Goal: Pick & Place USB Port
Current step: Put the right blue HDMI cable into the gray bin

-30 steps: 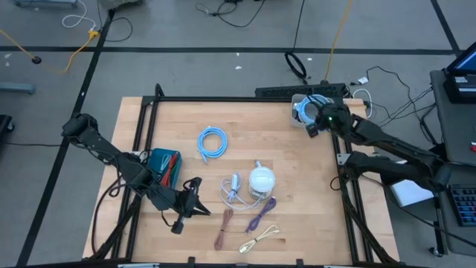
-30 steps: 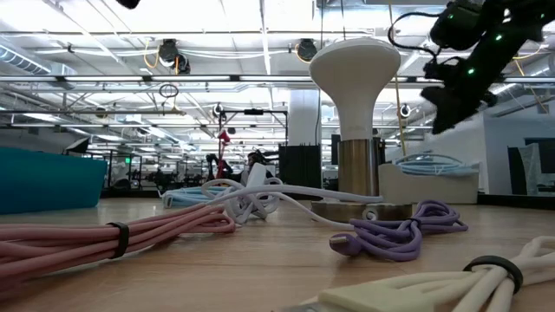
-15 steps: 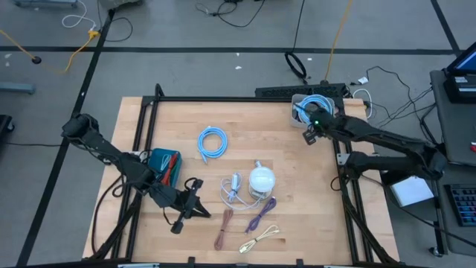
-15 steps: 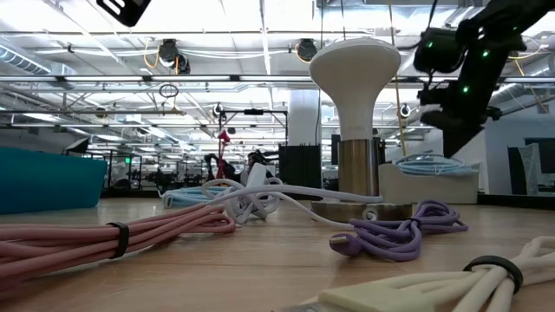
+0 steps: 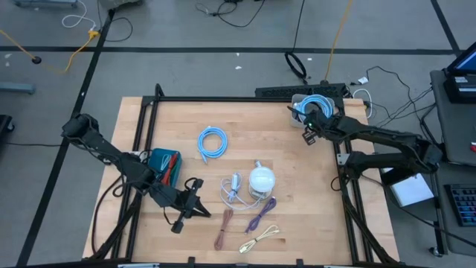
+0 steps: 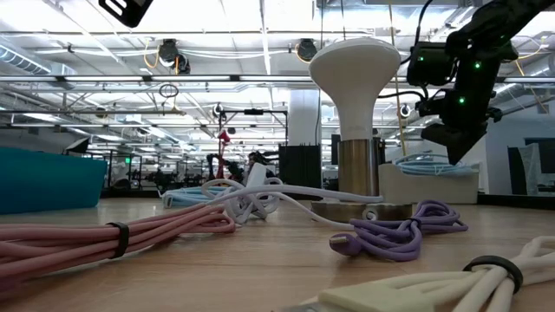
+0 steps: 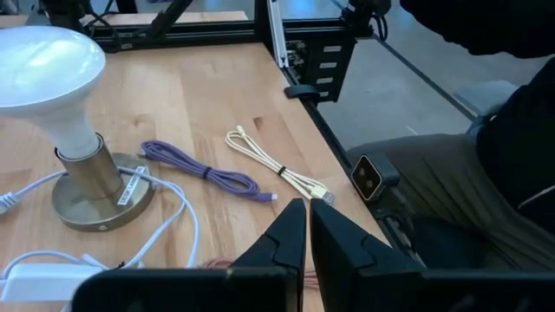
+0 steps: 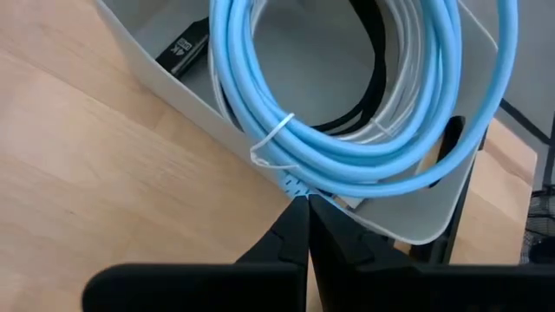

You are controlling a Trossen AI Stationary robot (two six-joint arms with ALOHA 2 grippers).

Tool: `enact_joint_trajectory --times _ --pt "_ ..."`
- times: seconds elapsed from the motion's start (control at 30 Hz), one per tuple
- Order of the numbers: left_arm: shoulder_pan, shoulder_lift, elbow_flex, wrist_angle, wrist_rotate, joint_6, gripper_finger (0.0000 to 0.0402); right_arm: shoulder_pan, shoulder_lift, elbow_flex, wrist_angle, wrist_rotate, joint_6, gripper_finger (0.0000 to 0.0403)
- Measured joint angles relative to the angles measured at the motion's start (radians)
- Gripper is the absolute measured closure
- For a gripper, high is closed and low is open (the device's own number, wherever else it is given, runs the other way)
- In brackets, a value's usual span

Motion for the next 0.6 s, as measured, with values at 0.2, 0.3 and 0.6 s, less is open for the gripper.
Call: enact_joint_trajectory --times 0.2,0.3,0.6 --pt "0.000 0.000 0.000 0.000 0.000 0.000 0.0380 0.000 0.000 0.000 0.000 0.001 -0.001 0.0403" --pt "0.000 0.000 0.000 0.000 0.000 0.000 0.0380 0.000 0.000 0.000 0.001 0.003 0.000 0.0403" --pt "0.000 0.000 0.001 0.001 0.000 0.000 0.0380 -0.001 0.001 -0.021 0.042 0.056 -0.021 0.0403"
